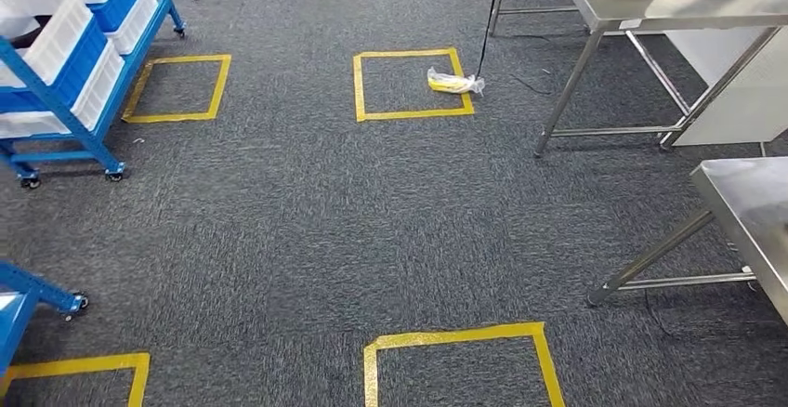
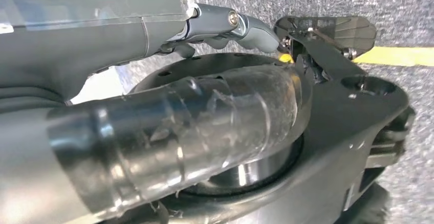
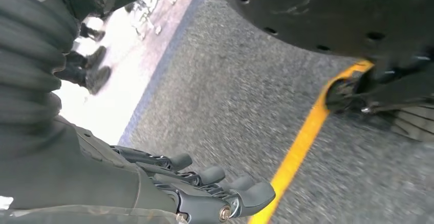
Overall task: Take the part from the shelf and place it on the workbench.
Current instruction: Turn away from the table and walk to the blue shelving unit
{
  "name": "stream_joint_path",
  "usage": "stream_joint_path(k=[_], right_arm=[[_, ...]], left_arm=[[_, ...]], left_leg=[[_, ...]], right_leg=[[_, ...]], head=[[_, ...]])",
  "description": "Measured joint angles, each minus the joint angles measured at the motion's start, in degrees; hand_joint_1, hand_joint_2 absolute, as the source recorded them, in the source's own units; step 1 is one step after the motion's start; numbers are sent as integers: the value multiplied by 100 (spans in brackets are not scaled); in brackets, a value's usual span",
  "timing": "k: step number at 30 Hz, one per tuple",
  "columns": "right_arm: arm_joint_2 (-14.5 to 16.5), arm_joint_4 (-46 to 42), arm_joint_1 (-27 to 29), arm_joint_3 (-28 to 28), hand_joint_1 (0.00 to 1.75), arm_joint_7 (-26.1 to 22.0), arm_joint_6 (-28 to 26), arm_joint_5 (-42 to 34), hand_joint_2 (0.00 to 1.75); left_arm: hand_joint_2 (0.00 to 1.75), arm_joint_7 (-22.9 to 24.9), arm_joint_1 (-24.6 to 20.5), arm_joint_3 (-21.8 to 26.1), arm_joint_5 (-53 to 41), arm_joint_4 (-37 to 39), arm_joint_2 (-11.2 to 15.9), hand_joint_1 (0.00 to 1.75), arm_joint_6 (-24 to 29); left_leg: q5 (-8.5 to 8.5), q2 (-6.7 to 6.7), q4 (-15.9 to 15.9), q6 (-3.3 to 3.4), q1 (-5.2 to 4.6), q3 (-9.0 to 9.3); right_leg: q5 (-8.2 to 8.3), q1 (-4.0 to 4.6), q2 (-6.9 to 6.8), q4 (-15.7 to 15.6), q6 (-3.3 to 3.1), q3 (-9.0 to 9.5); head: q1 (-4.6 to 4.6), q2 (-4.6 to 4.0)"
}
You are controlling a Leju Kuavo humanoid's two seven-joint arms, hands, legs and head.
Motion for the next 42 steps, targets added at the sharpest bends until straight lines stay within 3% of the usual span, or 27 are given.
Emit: stream_joint_path(k=[2,3,5,7,9,10,11,13,15,16,18,20,22,23,24,25,26,27,29,31,33,35,37,39,40,41,42], right_arm=[[1,3,-15,-63,0,7,-60,-77,175],[5,4,-20,-91,0,8,-94,-115,175],[10,5,0,-149,0,-7,-150,-193,175],[-8,13,55,-229,0,-60,-167,-283,175],[-42,26,98,-312,0,-116,-159,-358,175],[-56,31,109,-348,0,-131,-160,-380,175],[-69,33,115,-378,0,-140,-161,-395,175],[-91,36,120,-427,0,-157,-172,-419,175],[-103,43,120,-467,0,-187,-198,-433,175],[-106,46,109,-485,0,-207,-214,-428,175],[-106,50,78,-504,0,-235,-232,-403,175],[-106,55,74,-506,0,-257,-207,-374,175],[-105,68,88,-505,0,-281,-167,-341,175],[-105,76,90,-505,0,-293,-151,-324,175],[-105,82,90,-504,0,-299,-143,-311,175],[-106,86,90,-504,0,-303,-138,-304,175],[-106,88,91,-504,0,-304,-138,-300,175],[-106,90,92,-503,0,-305,-138,-300,175],[-108,105,108,-502,0,-311,-138,-299,175],[-110,121,94,-502,0,-321,-138,-298,175],[-108,123,52,-502,0,-333,-138,-298,175],[-104,123,51,-502,0,-348,-138,-298,175],[-102,125,86,-502,0,-368,-138,-298,175],[-99,128,106,-504,0,-375,-170,-316,175],[-91,129,101,-507,0,-364,-207,-330,175],[-75,130,88,-510,0,-347,-249,-348,175],[-54,130,70,-513,0,-330,-291,-363,175]], left_arm=[[0,0,10,1,77,0,-8,0,67],[0,1,22,3,122,0,-9,0,101],[0,4,33,17,226,1,-15,0,189],[0,-3,33,49,340,3,-22,0,295],[0,-25,42,93,420,7,-27,0,370],[0,-34,53,116,443,10,-28,0,391],[0,-39,65,136,457,13,-28,0,405],[0,-51,88,160,489,25,-31,0,430],[0,-81,97,188,545,51,-40,0,447],[0,-95,100,211,577,72,-47,0,447],[0,-113,101,266,615,116,-69,0,412],[0,-125,84,298,626,169,-92,0,345],[0,-133,47,303,613,222,-118,0,279],[0,-135,31,304,603,248,-131,0,253],[0,-137,23,304,592,268,-144,0,233],[0,-139,19,304,583,287,-153,0,220],[0,-141,17,304,578,304,-159,0,212],[0,-143,15,304,575,318,-164,0,206],[0,-151,2,304,571,339,-175,0,190],[0,-164,-13,304,569,354,-185,0,173],[0,-176,-13,304,569,382,-193,0,160],[0,-191,-17,305,570,409,-200,0,150],[0,-216,-34,306,571,423,-201,0,137],[0,-246,-45,306,573,434,-201,0,115],[0,-259,-46,306,574,438,-201,0,107],[0,-268,-44,306,574,443,-201,0,102],[0,-272,-38,306,575,452,-201,0,102]], left_leg=[[25,-141,-19,-68,14,-32],[17,-137,-12,-95,14,-39],[-159,134,233,-146,-2,-150],[-540,515,905,-200,19,-466],[-753,653,1477,-254,62,-746],[-691,684,1472,-275,85,-737],[-534,724,1245,-289,104,-612],[-181,968,449,-283,108,-171],[-51,1152,-22,-235,75,79],[-66,1144,-57,-207,54,82],[-46,992,-90,-141,59,75],[-18,855,-135,-67,79,108],[-3,719,-151,-19,73,123],[-2,640,-148,-7,62,123],[-4,553,-145,0,51,128],[-8,463,-141,3,44,139],[-15,370,-135,3,41,156],[-24,279,-127,-3,41,174],[-50,118,-89,-36,40,172],[-55,-10,-61,-91,50,122],[-47,-92,-62,-154,63,77],[-167,155,105,-210,49,-4],[-506,531,700,-264,53,-286],[-788,653,1387,-314,87,-641],[-779,671,1506,-332,100,-706],[-664,692,1408,-343,109,-657],[-465,742,1086,-344,113,-489]], right_leg=[[1,7,-83,-58,-32,30],[18,-3,-165,-102,-60,57],[57,-33,-336,-203,-120,115],[57,-25,-518,-235,-149,140],[33,-16,-713,-231,-147,146],[17,-17,-804,-230,-139,156],[0,-20,-884,-228,-126,174],[-46,-11,-1017,-220,-78,227],[-88,12,-1121,-212,-12,269],[-101,20,-1174,-214,21,285],[-139,0,-1240,-210,87,328],[-328,-34,-998,21,135,262],[-697,-49,-635,709,144,-69],[-848,-48,-546,1104,140,-281],[-900,-44,-509,1381,135,-446],[-832,-41,-492,1463,127,-525],[-648,-40,-474,1312,114,-495],[-397,-42,-423,988,97,-384],[-30,-52,-149,279,65,-127],[38,-45,24,-19,46,-29],[45,-47,-92,-67,9,-8],[68,-65,-256,-142,-64,42],[68,-56,-447,-183,-128,76],[49,-35,-644,-176,-152,79],[38,-30,-735,-171,-151,82],[24,-29,-818,-166,-144,89],[6,-30,-893,-158,-132,104]], head=[[-1,0],[-1,0],[-6,0],[-10,0],[-9,0],[-9,0],[-10,0],[-10,0],[-6,0],[-4,0],[-5,0],[-2,0],[-1,0],[-2,0],[-2,0],[-2,0],[-2,0],[-2,0],[-2,0],[-2,0],[-3,0],[-9,0],[-16,0],[-19,0],[-19,0],[-19,0],[-19,0]])
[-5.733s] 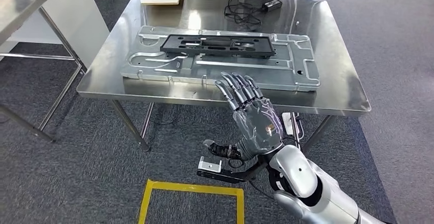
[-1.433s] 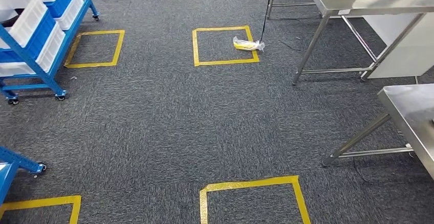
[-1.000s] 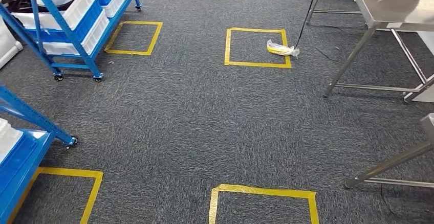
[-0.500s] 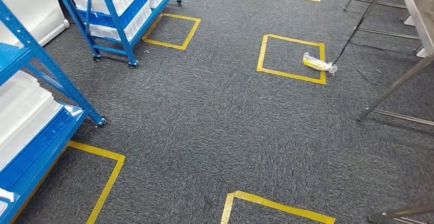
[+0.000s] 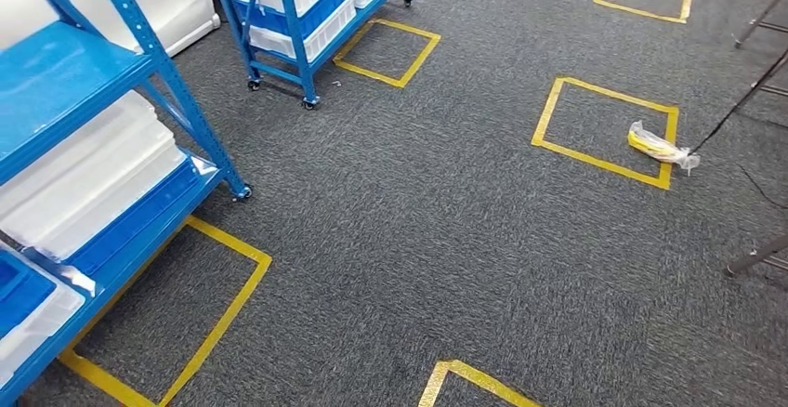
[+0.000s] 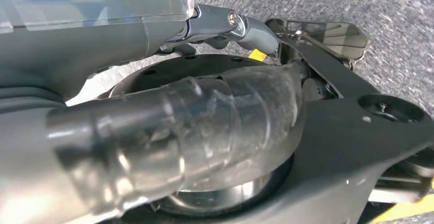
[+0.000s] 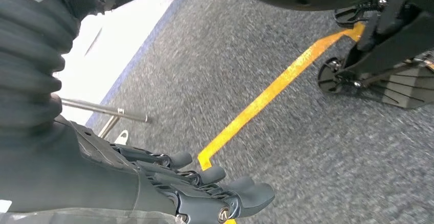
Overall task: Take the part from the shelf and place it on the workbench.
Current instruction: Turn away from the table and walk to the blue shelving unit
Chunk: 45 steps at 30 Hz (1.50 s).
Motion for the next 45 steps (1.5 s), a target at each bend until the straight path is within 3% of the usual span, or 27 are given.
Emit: stream_joint_path(k=[3,4,6,7,9,11,13,14,15,17,19,20,22,24,26,28,29,31,33,35,36,37,39,41,43,44,45], right_arm=[[56,0,-36,-5,0,24,-50,-24,175],[65,-1,-47,-7,0,25,-52,-27,175],[78,-4,-89,-8,0,26,-53,-29,175],[83,-7,-108,-9,0,26,-53,-29,175],[87,-10,-110,-11,0,26,-52,-31,175],[87,-9,-86,-15,0,26,-52,-34,175],[87,-9,-71,-19,0,27,-51,-39,175],[87,-9,-67,-20,0,27,-51,-40,175],[87,-9,-64,-20,0,28,-50,-40,175],[87,-6,-45,-21,0,28,-50,-40,175],[87,-2,-34,-22,0,28,-50,-39,175],[87,1,-41,-22,0,27,-50,-38,175],[94,-1,-70,-22,0,26,-50,-32,175],[104,0,-69,-22,0,23,-51,-23,175],[107,0,-37,-22,0,19,-52,-15,175],[107,0,-18,-22,0,18,-51,-8,175],[108,0,-18,-22,0,18,-51,-4,175],[109,0,-30,-22,0,16,-50,7,175],[112,0,-39,-22,0,14,-50,14,175],[113,0,-49,-22,0,11,-48,15,175],[113,-1,-62,-22,0,10,-47,15,175],[112,-5,-77,-22,0,9,-46,15,175],[110,-13,-89,-22,0,9,-45,15,175],[109,-15,-77,-22,0,9,-45,15,175],[109,-14,-62,-23,0,9,-45,15,175],[109,-14,-57,-24,0,9,-45,15,175],[109,-13,-51,-24,0,9,-44,15,175]], left_arm=[[0,-2,40,0,0,33,2,0,2],[0,-6,48,0,1,39,2,0,2],[0,-14,41,1,6,48,-2,0,-1],[0,-16,36,1,10,54,-8,0,-1],[0,-6,4,2,24,68,-22,0,0],[0,10,-26,2,32,79,-36,0,-5],[0,16,-35,2,33,85,-45,0,-18],[0,17,-35,2,33,87,-46,0,-24],[0,17,-35,2,33,89,-46,0,-28],[0,17,-40,2,33,90,-48,0,-37],[0,16,-45,2,32,90,-49,0,-48],[0,16,-41,2,32,90,-49,0,-53],[0,20,-25,1,31,90,-46,0,-63],[0,32,-21,0,25,89,-42,0,-72],[0,47,-28,1,14,87,-38,0,-79],[0,64,-30,2,8,83,-36,0,-86],[0,73,-29,1,7,80,-36,0,-89],[0,96,-21,1,4,77,-33,0,-82],[0,120,16,0,-1,77,-26,0,-70],[0,127,46,0,-3,75,-19,0,-65],[0,123,50,0,-3,75,-17,0,-66],[0,123,49,0,-3,75,-18,0,-66],[0,121,40,0,-3,74,-20,0,-67],[0,120,4,0,-3,73,-23,0,-68],[0,120,-21,0,-3,73,-25,0,-68],[0,119,-24,0,-3,73,-25,0,-67],[0,116,-26,0,-1,72,-25,0,-66]], left_leg=[[399,287,-1033,66,-32,538],[410,315,-1129,98,-51,580],[430,193,-1150,161,-63,575],[450,131,-1183,194,-52,588],[492,11,-1245,265,-22,623],[509,-105,-1251,302,-24,613],[511,-255,-1239,312,-40,605],[510,-342,-1228,311,-46,606],[507,-431,-1214,307,-48,609],[489,-603,-1164,278,-52,595],[481,-743,-1125,225,-54,552],[489,-801,-1123,195,-52,531],[497,-864,-1121,136,-38,497],[332,-585,-877,97,-50,369],[-40,-201,-213,64,-47,48],[-271,-81,409,28,-26,-254],[-232,-61,460,18,-18,-270],[111,34,-94,34,-16,42],[383,281,-840,94,-54,450],[435,370,-1122,155,-98,585],[446,291,-1134,181,-105,572],[463,221,-1160,207,-88,579],[501,93,-1224,271,-51,607],[524,-31,-1250,320,-34,621],[527,-183,-1242,337,-39,617],[525,-269,-1234,336,-40,620],[521,-361,-1221,331,-38,624]], right_leg=[[-62,17,-171,26,77,53],[-73,25,-216,27,107,66],[-83,24,-303,7,168,104],[-114,13,-241,27,200,121],[-334,-11,65,321,253,16],[-701,-22,349,1025,274,-331],[-830,-18,401,1562,283,-627],[-726,-17,410,1547,278,-645],[-525,-19,438,1314,268,-557],[-138,-35,690,563,235,-246],[-12,-39,905,152,204,-77],[-27,-27,908,136,187,-68],[-2,-29,750,99,126,-49],[26,-48,571,31,30,-18],[29,-37,385,1,-33,-7],[12,-19,188,4,-40,-5],[0,-14,94,7,-34,2],[-32,-8,-62,12,-12,38],[-78,14,-182,19,33,84],[-110,36,-294,20,87,115],[-117,43,-357,13,116,135],[-135,36,-365,15,147,156],[-276,11,-92,186,209,116],[-613,-14,295,795,244,-173],[-859,-18,410,1480,266,-542],[-828,-19,419,1609,275,-633],[-681,-23,426,1525,279,-626]], head=[[1,0],[2,0],[1,0],[3,0],[8,0],[10,0],[10,0],[10,0],[10,0],[10,0],[9,0],[8,0],[8,0],[4,0],[-2,0],[-4,0],[-4,0],[-4,0],[-3,0],[-2,0],[-2,0],[-3,0],[-1,0],[2,0],[0,0],[-1,0],[0,0]])
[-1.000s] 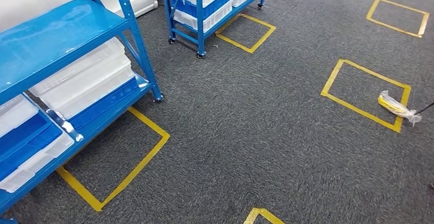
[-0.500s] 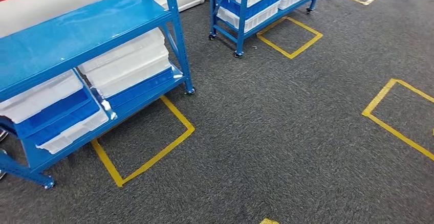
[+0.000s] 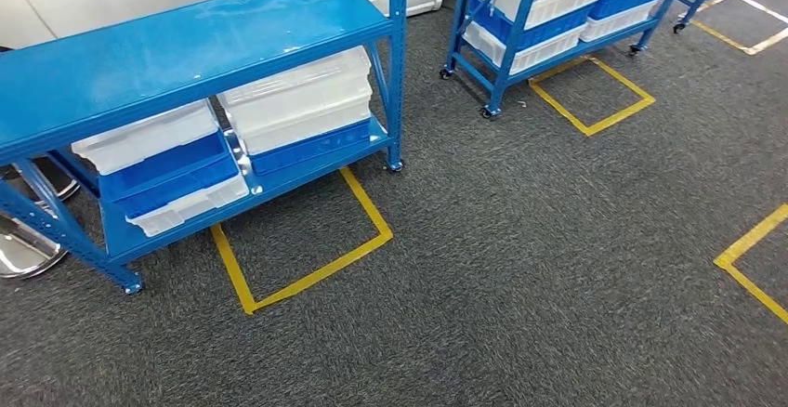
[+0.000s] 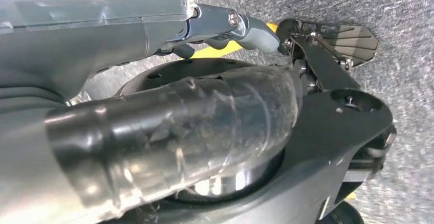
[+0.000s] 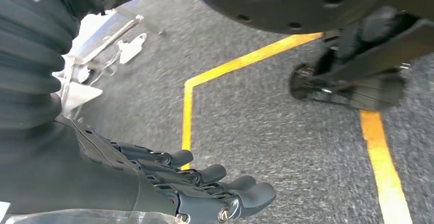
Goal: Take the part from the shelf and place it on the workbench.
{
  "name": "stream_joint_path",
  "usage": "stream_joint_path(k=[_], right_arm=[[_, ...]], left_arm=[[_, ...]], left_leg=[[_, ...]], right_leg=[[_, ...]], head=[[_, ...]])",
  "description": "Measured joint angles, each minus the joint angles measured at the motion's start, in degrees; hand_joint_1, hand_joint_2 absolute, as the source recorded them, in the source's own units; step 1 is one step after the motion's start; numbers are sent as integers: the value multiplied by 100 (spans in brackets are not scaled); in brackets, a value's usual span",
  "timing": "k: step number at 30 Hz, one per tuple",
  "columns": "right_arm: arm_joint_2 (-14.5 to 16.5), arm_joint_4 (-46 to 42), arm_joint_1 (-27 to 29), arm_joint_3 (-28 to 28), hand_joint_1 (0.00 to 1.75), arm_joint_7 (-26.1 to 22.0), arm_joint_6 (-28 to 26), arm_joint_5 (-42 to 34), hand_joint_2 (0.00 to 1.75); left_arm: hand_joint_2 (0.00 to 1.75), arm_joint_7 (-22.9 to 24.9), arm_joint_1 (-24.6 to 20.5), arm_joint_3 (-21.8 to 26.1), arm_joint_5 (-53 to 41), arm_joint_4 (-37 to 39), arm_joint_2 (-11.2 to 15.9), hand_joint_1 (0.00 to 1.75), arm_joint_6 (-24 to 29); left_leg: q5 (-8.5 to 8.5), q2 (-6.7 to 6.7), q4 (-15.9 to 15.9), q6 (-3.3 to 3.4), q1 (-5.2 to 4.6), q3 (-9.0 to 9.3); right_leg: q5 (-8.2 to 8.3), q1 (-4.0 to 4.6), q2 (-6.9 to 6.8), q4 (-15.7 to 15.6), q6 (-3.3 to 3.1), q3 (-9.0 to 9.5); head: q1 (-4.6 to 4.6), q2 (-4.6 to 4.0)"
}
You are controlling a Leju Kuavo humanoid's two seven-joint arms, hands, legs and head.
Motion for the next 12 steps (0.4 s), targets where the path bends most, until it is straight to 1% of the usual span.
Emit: stream_joint_path(k=[1,2,3,4,5,6,7,8,9,10,11,12], right_arm=[[-1,0,5,0,0,0,1,0,175],[-1,1,14,0,0,0,1,0,175],[-2,3,23,0,0,0,1,0,175],[-2,5,29,0,0,0,1,0,175],[-2,7,32,0,0,-1,1,0,175],[-2,9,29,0,0,-1,1,0,175],[0,8,21,0,0,-2,1,0,175],[3,8,16,0,0,-1,2,0,175],[6,7,16,0,0,-2,1,0,175],[7,7,19,0,0,-2,1,0,175],[7,8,30,0,0,-2,1,0,175],[5,8,36,0,0,-2,0,0,175]], left_arm=[[0,-8,-3,0,3,-3,-1,0,4],[0,-18,-5,0,7,-5,-1,0,9],[0,-30,-12,0,11,-8,-1,0,15],[0,-39,-21,0,15,-11,-1,0,22],[0,-45,-27,0,17,-11,-1,0,27],[0,-47,-31,0,19,-12,0,0,33],[0,-47,-28,0,22,-12,1,0,39],[0,-48,-22,0,26,-12,2,0,43],[0,-46,-16,0,29,-12,3,0,46],[0,-45,-14,0,33,-12,5,0,49],[0,-45,-16,0,34,-13,6,0,50],[0,-44,-17,0,34,-13,6,0,50]], left_leg=[[-9,-96,22,-13,5,4],[-22,-183,48,-31,14,-4],[-38,-264,88,-57,11,-25],[-46,-337,119,-87,10,-55],[-45,-400,134,-117,9,-95],[-36,-467,139,-149,9,-128],[-22,-537,133,-179,20,-150],[-30,-512,155,-204,26,-170],[-91,-379,252,-227,24,-211],[-217,-185,457,-247,22,-301],[-396,42,771,-265,22,-444],[-503,167,948,-277,21,-528]], right_leg=[[240,-11,45,-298,0,107],[455,-32,177,-670,-6,253],[607,-47,333,-1004,-14,379],[691,-60,462,-1233,-28,460],[690,-59,535,-1314,-50,482],[686,-47,504,-1325,-75,477],[697,-51,426,-1333,-112,478],[707,-52,341,-1352,-150,493],[716,-58,256,-1378,-191,511],[724,-60,163,-1403,-233,524],[724,-47,69,-1414,-263,535],[722,-39,25,-1419,-280,538]], head=[[1,0],[2,0],[2,0],[0,0],[0,0],[-1,0],[-2,0],[-1,0],[-2,0],[-3,0],[-4,0],[-6,0]])
